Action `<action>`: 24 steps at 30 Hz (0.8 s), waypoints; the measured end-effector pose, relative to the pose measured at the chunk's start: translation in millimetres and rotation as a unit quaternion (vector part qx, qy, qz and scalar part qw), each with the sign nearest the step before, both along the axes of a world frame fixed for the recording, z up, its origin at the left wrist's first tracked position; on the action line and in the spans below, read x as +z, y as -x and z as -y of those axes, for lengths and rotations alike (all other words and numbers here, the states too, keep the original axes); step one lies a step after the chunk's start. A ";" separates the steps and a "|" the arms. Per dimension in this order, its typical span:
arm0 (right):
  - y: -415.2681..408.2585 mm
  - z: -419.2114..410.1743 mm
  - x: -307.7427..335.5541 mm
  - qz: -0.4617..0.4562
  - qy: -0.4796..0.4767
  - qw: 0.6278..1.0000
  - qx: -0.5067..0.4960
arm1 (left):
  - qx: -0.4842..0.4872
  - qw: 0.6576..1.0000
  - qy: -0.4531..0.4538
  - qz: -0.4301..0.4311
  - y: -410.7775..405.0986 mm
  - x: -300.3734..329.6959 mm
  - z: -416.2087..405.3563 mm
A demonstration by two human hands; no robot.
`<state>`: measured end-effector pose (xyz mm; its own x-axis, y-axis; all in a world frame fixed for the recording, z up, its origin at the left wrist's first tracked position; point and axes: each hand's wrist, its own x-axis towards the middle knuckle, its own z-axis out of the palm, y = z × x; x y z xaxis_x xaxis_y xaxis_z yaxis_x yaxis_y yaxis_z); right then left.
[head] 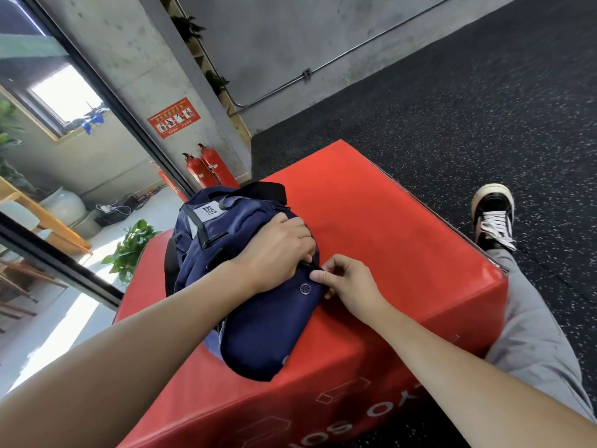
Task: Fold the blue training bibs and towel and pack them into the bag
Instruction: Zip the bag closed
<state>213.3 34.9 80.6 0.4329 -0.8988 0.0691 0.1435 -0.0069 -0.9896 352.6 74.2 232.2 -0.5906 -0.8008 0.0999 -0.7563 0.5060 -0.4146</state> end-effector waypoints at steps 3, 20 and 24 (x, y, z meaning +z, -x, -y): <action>4.6 8.3 -2.1 0.006 -0.042 0.999 -0.009 | 0.034 0.998 0.031 -0.040 -9.2 22.6 3.1; -5.9 8.3 95.1 -0.156 0.398 0.904 0.031 | 0.211 0.966 0.006 -0.148 -10.5 58.3 -54.1; -2.4 19.5 92.9 -0.186 0.342 0.921 0.011 | 0.196 0.966 0.044 -0.162 -22.6 57.2 -78.9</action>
